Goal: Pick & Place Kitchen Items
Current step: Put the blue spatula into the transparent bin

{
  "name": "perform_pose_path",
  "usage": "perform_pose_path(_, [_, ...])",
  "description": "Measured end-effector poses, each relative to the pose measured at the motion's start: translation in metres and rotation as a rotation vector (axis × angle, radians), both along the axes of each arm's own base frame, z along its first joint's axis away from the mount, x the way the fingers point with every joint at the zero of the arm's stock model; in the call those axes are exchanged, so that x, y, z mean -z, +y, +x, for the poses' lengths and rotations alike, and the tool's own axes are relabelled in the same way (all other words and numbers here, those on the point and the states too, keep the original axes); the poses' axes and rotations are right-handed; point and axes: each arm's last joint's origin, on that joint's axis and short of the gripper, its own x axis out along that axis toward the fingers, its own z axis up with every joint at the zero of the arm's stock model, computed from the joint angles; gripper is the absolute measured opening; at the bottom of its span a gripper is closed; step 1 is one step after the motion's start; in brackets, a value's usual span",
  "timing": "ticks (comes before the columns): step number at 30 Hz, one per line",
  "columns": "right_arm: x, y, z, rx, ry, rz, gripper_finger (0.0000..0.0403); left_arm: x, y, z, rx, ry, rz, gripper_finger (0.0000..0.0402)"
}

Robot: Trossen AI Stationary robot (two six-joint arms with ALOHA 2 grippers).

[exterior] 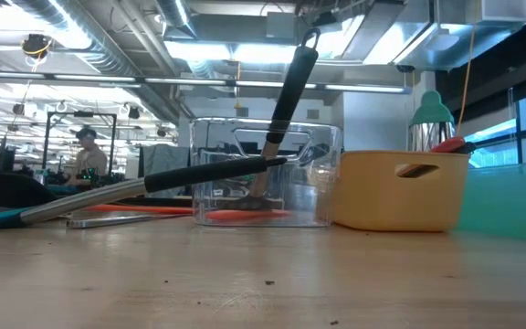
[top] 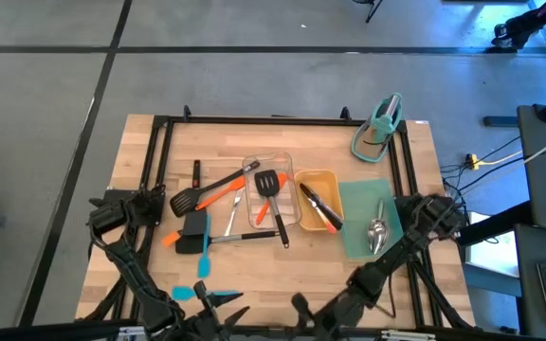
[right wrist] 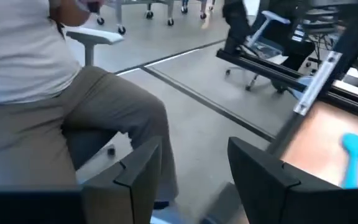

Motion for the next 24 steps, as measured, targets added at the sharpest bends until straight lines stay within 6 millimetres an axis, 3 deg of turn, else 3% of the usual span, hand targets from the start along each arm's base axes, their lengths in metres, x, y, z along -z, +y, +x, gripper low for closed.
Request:
perform_pose_path(5, [0.017,-0.026,-0.009,-0.026,0.016,0.002,0.0188,0.0,0.013,0.018,-0.052,-0.021,-0.032,0.0155])
perform_pose_path(12, [0.019,-0.043,-0.013,-0.072,-0.061,0.098,0.0188,0.017,0.037,0.038,-0.071,-0.092,-0.192,0.0155])
perform_pose_path(24, [0.008,-0.044,-0.017,-0.085,-0.053,0.054,0.0188,0.018,0.011,-0.001,-0.012,-0.164,-0.272,0.0147])
